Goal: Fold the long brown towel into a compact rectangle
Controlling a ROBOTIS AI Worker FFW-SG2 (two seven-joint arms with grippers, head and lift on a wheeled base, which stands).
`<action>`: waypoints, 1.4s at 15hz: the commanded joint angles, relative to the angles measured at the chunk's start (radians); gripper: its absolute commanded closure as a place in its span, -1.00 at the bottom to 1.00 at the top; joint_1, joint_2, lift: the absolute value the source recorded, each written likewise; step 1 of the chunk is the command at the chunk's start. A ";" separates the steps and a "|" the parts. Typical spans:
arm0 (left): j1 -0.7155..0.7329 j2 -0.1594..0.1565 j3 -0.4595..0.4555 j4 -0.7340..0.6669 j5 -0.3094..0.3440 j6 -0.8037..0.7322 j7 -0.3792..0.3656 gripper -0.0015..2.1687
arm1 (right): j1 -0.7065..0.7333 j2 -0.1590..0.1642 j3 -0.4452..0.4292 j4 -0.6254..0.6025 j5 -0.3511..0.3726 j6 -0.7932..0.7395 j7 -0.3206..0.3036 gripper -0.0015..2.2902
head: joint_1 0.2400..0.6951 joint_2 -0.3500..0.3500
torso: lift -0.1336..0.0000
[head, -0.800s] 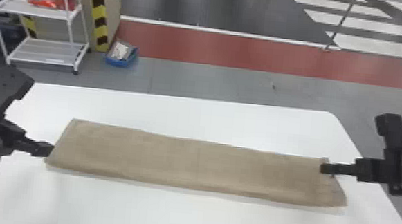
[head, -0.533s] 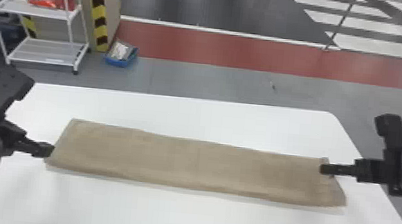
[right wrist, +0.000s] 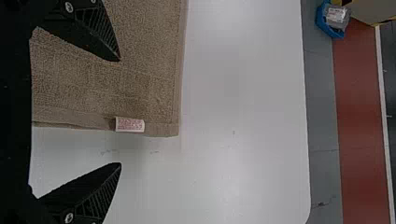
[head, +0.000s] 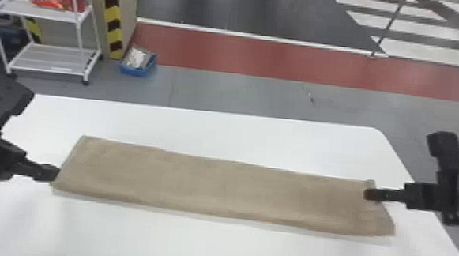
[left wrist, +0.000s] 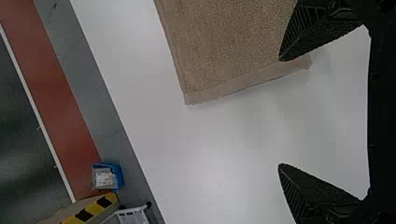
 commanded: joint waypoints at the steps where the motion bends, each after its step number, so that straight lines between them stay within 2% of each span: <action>1: -0.008 -0.002 0.014 -0.005 0.048 0.030 0.002 -0.93 | 0.000 0.000 0.000 -0.001 0.000 0.000 0.000 -0.92 | 1.00 -0.41 | -0.86; 3: -0.020 -0.019 0.020 -0.008 0.104 0.098 0.021 -0.92 | 0.004 0.002 0.000 -0.001 0.003 0.000 0.000 -0.92 | 1.00 -0.41 | -0.86; 5: -0.029 -0.050 0.039 -0.006 0.172 0.104 0.060 -0.88 | 0.005 0.005 0.002 -0.003 0.006 0.000 0.000 -0.92 | 1.00 -0.43 | -0.86; 9: -0.052 -0.099 0.033 0.028 0.245 0.098 0.194 -0.87 | 0.042 0.003 -0.015 -0.035 0.000 0.003 0.008 -0.92 | 1.00 -0.51 | -0.86; 14: -0.090 -0.128 0.027 0.101 0.298 0.101 0.295 -0.86 | 0.096 -0.003 -0.072 -0.093 -0.022 0.015 0.012 -0.92 | 1.00 -0.58 | -0.86; 21: -0.156 -0.139 0.046 0.239 0.347 0.079 0.360 -0.86 | 0.128 -0.006 -0.098 -0.110 -0.032 0.015 0.015 -0.92 | 1.00 -0.63 | -0.86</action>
